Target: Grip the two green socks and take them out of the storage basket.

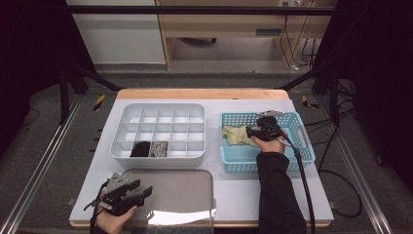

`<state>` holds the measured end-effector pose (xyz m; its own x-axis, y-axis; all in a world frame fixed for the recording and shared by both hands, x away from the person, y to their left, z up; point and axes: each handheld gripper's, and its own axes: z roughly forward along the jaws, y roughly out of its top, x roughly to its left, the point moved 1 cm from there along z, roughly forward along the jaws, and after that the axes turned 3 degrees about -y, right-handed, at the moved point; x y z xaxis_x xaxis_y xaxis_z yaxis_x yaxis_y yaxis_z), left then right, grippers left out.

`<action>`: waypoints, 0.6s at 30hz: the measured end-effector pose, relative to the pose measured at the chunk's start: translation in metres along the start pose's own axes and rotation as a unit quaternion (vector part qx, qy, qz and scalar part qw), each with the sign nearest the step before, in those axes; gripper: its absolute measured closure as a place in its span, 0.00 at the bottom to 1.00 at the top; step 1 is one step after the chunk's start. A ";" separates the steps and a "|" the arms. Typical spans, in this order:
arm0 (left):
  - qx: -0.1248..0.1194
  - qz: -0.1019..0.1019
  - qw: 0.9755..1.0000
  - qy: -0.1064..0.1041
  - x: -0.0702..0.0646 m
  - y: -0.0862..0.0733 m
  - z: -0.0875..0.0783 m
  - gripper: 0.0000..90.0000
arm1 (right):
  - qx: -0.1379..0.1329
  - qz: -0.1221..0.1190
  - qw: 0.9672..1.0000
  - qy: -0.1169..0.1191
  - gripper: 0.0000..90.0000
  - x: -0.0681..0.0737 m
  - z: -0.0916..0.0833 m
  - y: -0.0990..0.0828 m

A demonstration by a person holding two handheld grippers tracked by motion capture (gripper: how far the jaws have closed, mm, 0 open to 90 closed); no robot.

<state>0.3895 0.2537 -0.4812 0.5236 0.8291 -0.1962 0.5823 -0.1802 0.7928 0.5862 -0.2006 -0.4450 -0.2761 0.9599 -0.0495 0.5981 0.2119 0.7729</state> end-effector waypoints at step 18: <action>0.004 0.001 1.000 -0.002 0.000 -0.001 0.002 0.45 | 0.051 0.006 0.999 0.010 0.44 -0.003 0.016 -0.006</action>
<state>0.3902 0.2534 -0.4828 0.5263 0.8272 -0.1970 0.5863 -0.1853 0.7886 0.5954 -0.2023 -0.4593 -0.2832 0.9587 -0.0275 0.6739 0.2193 0.7055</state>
